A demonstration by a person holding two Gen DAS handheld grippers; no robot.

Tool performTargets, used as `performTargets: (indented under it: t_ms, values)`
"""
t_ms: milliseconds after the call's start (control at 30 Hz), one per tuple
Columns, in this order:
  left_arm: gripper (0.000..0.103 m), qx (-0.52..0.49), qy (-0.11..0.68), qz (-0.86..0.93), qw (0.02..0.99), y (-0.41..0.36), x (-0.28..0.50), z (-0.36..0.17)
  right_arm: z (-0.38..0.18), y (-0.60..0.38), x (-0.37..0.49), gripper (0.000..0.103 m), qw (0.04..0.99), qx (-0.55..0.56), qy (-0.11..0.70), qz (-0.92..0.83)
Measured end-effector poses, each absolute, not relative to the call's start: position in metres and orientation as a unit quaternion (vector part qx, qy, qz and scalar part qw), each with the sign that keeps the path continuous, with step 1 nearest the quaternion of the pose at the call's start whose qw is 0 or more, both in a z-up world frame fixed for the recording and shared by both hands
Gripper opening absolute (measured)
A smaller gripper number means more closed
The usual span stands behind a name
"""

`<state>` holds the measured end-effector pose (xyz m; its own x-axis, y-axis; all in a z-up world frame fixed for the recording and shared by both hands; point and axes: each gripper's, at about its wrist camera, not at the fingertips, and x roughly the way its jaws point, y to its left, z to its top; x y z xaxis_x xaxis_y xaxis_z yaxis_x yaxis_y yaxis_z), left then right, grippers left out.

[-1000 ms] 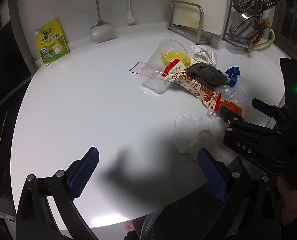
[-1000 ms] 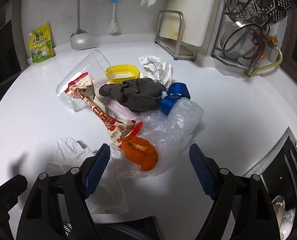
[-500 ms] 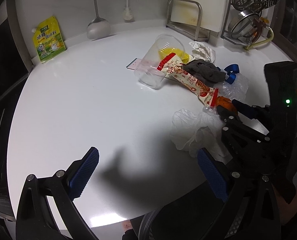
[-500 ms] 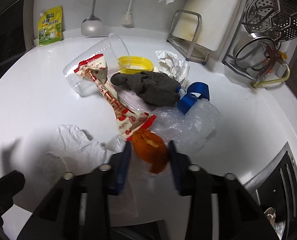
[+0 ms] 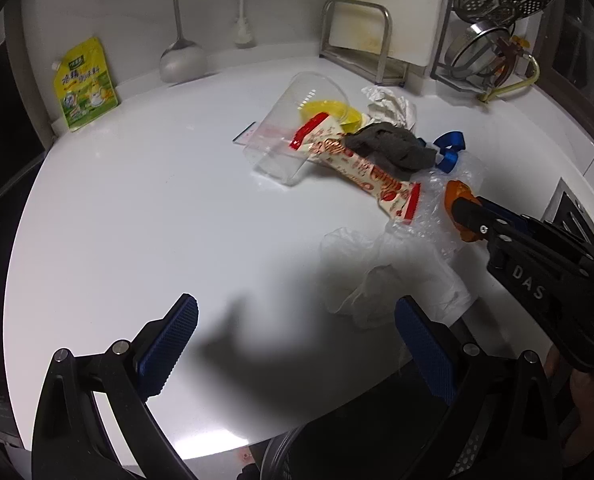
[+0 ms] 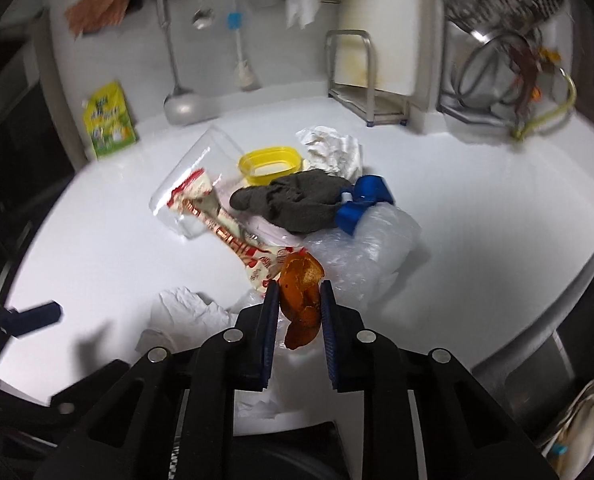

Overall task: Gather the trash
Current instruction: 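Lift the orange peel with the right tool while the left tool grasps the white tissue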

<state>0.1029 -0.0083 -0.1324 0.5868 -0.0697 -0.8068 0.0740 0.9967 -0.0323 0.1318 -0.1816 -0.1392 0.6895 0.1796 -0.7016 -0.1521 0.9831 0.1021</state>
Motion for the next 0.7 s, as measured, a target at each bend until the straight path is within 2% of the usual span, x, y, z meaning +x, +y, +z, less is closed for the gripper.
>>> performTargets:
  t_ms: [367, 600, 700]
  values:
    - [0.097, -0.015, 0.444, -0.069, 0.893, -0.036, 0.117, -0.140, -0.122, -0.222, 0.089, 0.020, 0.929, 0.042, 0.367, 0.032]
    - [0.097, -0.018, 0.459, -0.055, 0.886, -0.042, 0.133, -0.162, -0.125, -0.246, 0.059, 0.020, 0.921, 0.079, 0.380, 0.006]
    - [0.091, -0.001, 0.449, -0.046, 0.892, -0.043, 0.132, -0.163, -0.128, -0.251, 0.047, 0.020, 0.919, 0.088, 0.384, -0.001]
